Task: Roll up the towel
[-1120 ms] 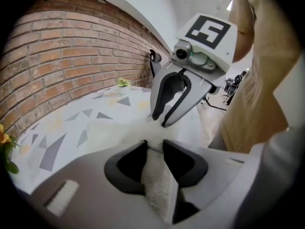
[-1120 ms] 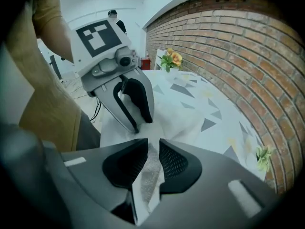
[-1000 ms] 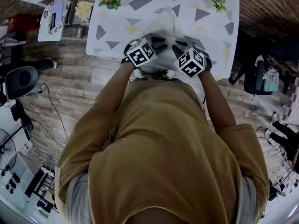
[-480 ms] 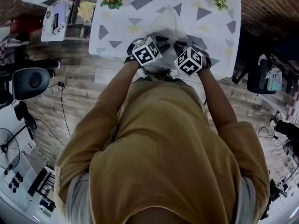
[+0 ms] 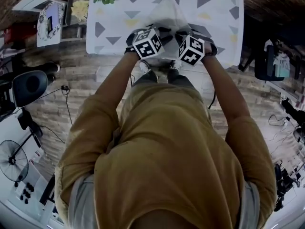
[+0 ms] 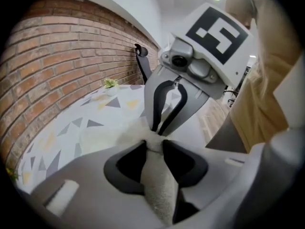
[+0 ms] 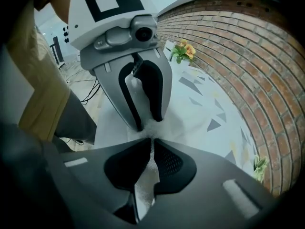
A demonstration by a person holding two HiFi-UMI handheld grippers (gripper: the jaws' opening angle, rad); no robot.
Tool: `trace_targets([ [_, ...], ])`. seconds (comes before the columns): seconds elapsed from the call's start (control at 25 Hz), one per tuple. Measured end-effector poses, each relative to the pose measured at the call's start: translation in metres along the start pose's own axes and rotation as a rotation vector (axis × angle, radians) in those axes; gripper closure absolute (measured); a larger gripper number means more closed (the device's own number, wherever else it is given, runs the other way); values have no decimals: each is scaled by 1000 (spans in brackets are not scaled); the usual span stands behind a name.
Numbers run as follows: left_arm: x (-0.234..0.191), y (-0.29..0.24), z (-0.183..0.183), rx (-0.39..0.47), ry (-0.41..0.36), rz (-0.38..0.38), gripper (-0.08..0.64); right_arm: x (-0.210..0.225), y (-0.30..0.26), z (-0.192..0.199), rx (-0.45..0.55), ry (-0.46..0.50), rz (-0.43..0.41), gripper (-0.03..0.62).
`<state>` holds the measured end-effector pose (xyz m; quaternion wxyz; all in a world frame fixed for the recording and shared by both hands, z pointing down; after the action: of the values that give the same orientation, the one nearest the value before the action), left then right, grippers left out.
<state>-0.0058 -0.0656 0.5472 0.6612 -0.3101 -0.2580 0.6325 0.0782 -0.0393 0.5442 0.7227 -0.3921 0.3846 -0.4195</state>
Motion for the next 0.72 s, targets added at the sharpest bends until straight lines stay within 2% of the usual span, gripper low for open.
trace_targets([
  [0.08, 0, -1, -1, 4, -27, 10, 410, 1, -1, 1, -3, 4, -6, 569],
  [0.2, -1, -3, -1, 13, -24, 36, 422, 2, -1, 2, -3, -5, -15, 569],
  [0.44, -1, -5, -3, -19, -114, 102, 430, 1, -3, 1, -2, 4, -18, 574],
  [0.6, -5, -7, -5, -30, -100, 116, 428, 3, -4, 1, -8, -5, -26, 575],
  [0.72, -3, -5, -2, -3, -79, 80, 428, 0, -2, 4, 26, -16, 3, 577],
])
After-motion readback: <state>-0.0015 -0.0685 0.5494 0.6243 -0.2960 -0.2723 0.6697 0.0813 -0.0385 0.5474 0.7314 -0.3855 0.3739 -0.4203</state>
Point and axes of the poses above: the fingertips, and each gripper's own axes: y backward along the fingers, x to its right, z out of its underside, the point moved 8 cm from there along y, backward along the fingers, and after that the axes turned 5 degrees about y, right-handed, at the moved point
